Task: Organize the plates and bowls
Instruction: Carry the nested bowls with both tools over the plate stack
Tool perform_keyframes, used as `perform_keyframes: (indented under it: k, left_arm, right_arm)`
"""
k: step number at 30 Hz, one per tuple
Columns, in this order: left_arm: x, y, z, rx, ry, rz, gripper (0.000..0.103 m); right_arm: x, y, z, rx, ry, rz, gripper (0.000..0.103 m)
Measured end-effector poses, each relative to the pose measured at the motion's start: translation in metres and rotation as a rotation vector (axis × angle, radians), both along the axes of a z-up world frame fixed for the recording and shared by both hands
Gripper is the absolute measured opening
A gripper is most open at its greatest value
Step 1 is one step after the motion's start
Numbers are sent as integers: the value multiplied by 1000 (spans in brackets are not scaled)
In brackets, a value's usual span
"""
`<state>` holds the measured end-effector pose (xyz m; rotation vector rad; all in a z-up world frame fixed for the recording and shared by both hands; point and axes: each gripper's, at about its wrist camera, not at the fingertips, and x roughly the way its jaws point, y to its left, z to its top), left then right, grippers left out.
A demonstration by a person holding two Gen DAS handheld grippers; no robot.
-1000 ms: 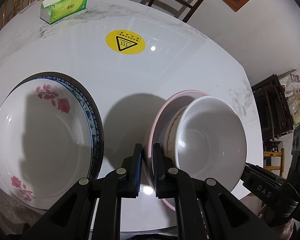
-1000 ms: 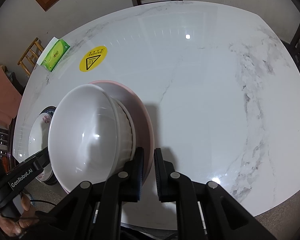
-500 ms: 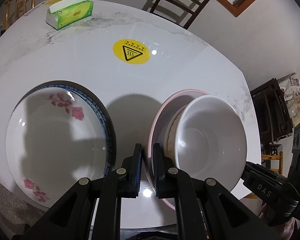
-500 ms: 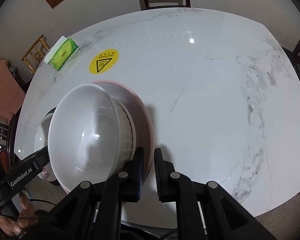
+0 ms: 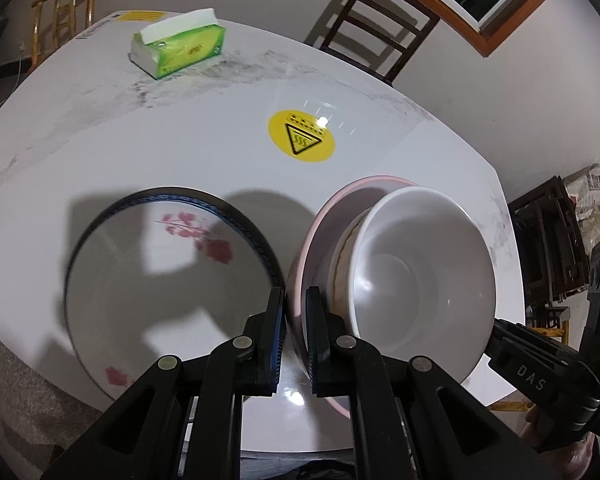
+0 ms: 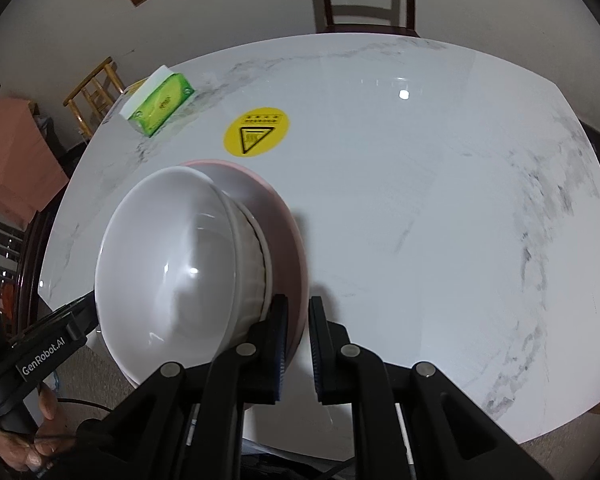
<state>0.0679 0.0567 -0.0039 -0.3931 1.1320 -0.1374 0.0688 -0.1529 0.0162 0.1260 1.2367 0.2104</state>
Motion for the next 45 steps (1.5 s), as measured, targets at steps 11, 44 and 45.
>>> perform_keyframes:
  k: [11, 44, 45]
  left_arm:
    - [-12, 49, 9, 20, -3, 67, 6]
    - [-32, 136, -18, 24, 52, 182, 6]
    - [-32, 136, -19, 23, 55, 181, 6]
  right_arm:
    - [5, 51, 8, 14, -7, 79, 11]
    - [9, 148, -21, -2, 67, 201, 11]
    - [9, 148, -23, -2, 72, 200, 11]
